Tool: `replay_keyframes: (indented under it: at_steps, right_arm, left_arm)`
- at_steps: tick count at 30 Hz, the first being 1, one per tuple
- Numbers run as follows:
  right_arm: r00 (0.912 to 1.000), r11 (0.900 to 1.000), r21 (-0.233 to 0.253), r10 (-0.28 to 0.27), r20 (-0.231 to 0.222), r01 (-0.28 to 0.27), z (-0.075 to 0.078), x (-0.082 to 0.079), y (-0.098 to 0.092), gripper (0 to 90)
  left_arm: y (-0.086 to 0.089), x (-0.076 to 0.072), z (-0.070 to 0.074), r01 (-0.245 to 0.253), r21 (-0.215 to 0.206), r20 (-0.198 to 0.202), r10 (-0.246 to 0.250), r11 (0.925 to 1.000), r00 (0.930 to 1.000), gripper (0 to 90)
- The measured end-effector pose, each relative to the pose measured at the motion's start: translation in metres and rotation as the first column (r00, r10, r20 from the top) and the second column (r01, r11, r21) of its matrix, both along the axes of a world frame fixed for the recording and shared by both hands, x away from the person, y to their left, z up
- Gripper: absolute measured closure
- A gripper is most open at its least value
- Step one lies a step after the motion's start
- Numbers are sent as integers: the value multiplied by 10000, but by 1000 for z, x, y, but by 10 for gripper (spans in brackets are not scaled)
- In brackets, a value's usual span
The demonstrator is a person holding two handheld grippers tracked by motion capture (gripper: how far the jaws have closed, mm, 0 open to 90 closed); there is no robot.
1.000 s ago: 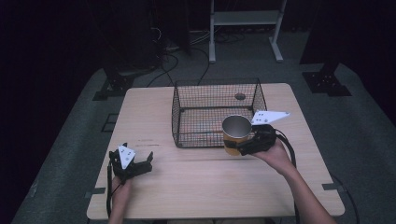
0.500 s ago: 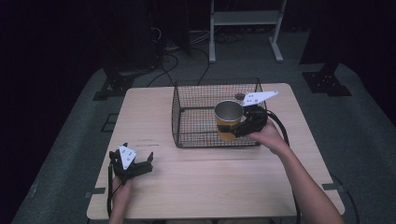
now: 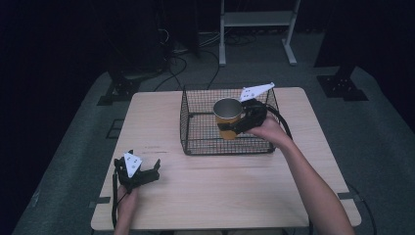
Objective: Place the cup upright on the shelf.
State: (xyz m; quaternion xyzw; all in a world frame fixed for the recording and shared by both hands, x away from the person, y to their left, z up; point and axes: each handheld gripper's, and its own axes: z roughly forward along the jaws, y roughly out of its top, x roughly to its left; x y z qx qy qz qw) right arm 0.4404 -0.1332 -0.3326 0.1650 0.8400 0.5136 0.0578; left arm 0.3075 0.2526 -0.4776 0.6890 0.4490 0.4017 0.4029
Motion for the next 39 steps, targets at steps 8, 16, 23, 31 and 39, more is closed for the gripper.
replay_keyframes:
  at_steps: [8,16,23,31,39]
  right_arm:
    - [9990,9991,-82,426,-122,-427,7,14,12,139]
    - [9991,9992,-79,401,162,-399,10,27,17,128]
    - [9998,9993,-323,177,-63,-179,-1,37,19,126]
    - [9992,9996,-292,-71,-403,59,-17,47,19,124]
    - [9977,9983,-522,-279,-612,247,-32,55,21,122]
  left_arm:
    - [1,0,0,5,-78,4,-5,10000,10000,0]
    - [2,0,0,21,-131,-3,-21,9999,10000,0]
    - [2,0,0,7,-170,-10,-7,9999,10000,0]
    - [2,0,0,9,-185,-4,-10,9998,10000,0]
    - [2,0,0,21,-185,8,-21,9998,10000,0]
